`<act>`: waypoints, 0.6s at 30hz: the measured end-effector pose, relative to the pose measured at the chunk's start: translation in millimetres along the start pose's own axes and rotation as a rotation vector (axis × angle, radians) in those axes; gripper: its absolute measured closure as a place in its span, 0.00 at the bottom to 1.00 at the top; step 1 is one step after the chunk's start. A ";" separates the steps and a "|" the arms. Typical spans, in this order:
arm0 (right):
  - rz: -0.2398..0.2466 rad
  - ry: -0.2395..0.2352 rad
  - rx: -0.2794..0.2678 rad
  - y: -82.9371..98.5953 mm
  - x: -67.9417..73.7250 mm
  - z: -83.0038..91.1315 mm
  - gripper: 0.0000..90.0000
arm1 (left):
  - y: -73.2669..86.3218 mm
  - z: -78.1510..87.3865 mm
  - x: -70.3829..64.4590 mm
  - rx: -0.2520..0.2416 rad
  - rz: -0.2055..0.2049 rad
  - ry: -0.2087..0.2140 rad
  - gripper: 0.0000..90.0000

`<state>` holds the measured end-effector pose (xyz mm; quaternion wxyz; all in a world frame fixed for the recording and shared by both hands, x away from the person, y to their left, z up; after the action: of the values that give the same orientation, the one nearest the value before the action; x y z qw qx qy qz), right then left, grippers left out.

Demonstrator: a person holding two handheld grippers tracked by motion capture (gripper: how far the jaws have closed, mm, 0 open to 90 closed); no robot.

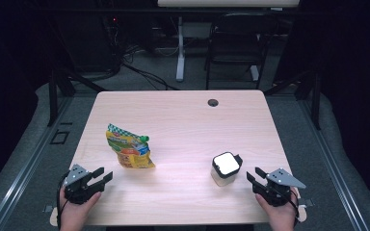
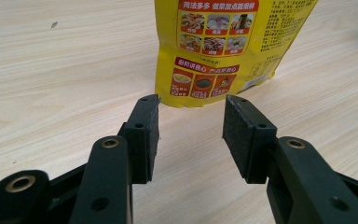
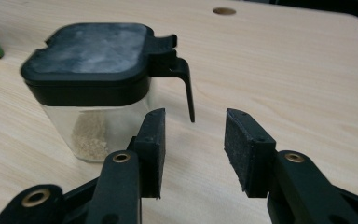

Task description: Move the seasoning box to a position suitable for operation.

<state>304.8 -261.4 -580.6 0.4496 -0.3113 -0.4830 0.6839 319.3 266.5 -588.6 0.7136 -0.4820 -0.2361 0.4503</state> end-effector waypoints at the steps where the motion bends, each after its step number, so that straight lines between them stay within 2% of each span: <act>1: -0.017 -0.006 0.006 0.5 -0.5 -0.5 0.66 | 0.0 -0.3 -0.2 0.002 0.000 0.002 0.62; 3: -0.050 -0.021 0.007 0.1 -0.1 -0.4 0.62 | 0.1 -0.7 -0.4 0.012 -0.001 0.006 0.62; 5: -0.054 0.003 0.029 1.8 -1.9 -1.3 0.60 | -0.6 -0.8 -0.2 0.001 0.007 0.011 0.62; 8: -0.059 0.012 0.047 4.5 -3.1 -2.3 0.58 | -1.0 0.7 1.0 0.002 0.031 0.012 0.63; 10: -0.061 0.011 0.043 4.4 -3.5 -2.6 0.58 | -0.9 1.2 1.4 0.001 0.033 0.010 0.64; 13: -0.040 0.000 0.009 1.7 -2.9 -3.0 0.58 | -1.9 2.1 2.2 -0.011 0.037 0.005 0.64; 14: -0.015 0.016 -0.004 0.8 -3.5 -3.7 0.56 | -2.3 2.7 2.2 -0.014 0.043 0.008 0.64; 17: -0.009 0.005 0.005 -1.3 -2.0 -6.2 0.60 | -1.7 3.8 2.7 -0.007 0.047 0.013 0.64; 18: 0.010 0.019 0.021 -2.7 -2.8 -7.6 0.64 | -1.4 3.3 2.3 -0.016 0.055 0.014 0.64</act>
<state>313.3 -260.7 -580.6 0.4540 -0.3155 -0.4701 0.6880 318.4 269.8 -586.2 0.6987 -0.4972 -0.2215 0.4643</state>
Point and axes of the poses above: each handheld gripper's, and its own axes: z roughly backward along the jaws, y roughly out of its underside, x roughly to its left, the point moved 6 cm from there along -z, roughly forward along the jaws, and after that the axes turned 7 degrees about -x, right-handed, at the moved point
